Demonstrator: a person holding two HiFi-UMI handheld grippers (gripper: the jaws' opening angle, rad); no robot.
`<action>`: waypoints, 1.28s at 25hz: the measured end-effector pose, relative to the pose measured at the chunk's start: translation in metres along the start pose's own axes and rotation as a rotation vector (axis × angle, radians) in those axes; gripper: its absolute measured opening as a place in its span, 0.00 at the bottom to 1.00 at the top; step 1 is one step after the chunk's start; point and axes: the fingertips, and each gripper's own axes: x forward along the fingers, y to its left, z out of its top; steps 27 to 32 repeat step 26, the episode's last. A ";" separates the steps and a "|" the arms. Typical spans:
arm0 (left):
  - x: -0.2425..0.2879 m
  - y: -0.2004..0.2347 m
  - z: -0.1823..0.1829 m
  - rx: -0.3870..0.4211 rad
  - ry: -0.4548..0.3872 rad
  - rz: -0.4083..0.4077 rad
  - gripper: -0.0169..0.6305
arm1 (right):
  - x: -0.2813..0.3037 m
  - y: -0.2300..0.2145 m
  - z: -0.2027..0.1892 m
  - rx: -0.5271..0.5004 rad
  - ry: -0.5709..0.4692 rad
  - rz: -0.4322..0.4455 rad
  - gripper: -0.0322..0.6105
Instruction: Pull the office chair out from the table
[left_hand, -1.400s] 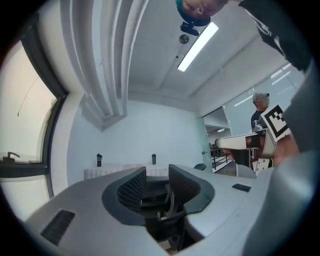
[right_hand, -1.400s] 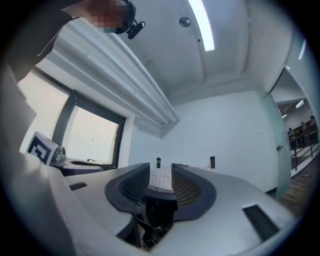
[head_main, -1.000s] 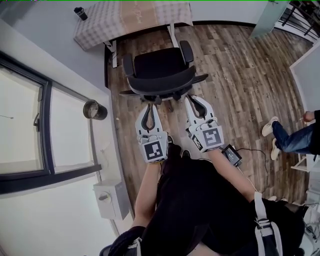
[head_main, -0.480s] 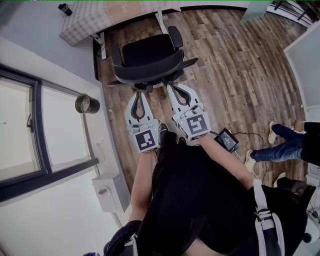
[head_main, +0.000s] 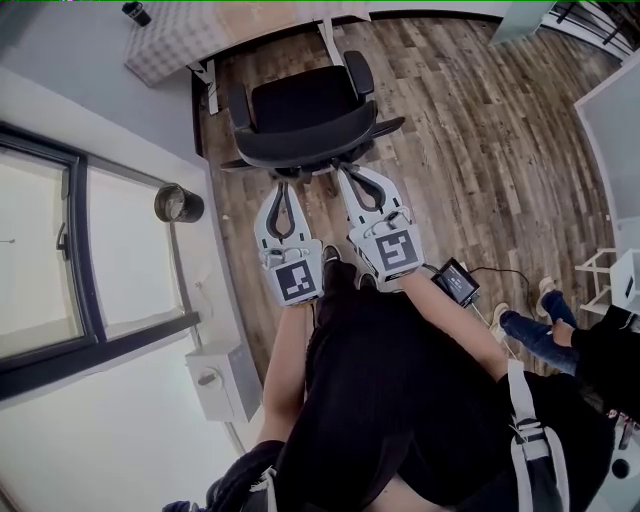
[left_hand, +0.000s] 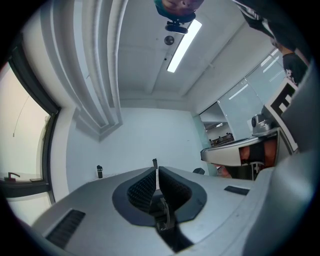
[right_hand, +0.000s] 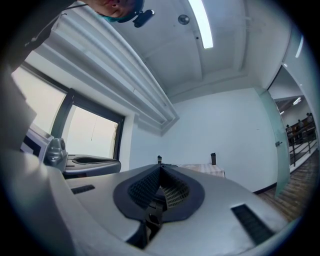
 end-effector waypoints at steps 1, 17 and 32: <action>0.000 -0.001 -0.002 0.002 0.005 0.001 0.03 | -0.001 -0.001 -0.001 -0.002 0.000 0.001 0.05; 0.002 0.000 -0.003 0.039 0.015 0.016 0.03 | 0.000 -0.013 -0.001 0.011 -0.012 -0.013 0.05; 0.000 -0.001 -0.002 0.051 0.020 0.044 0.03 | -0.002 -0.027 0.000 0.028 -0.021 -0.021 0.05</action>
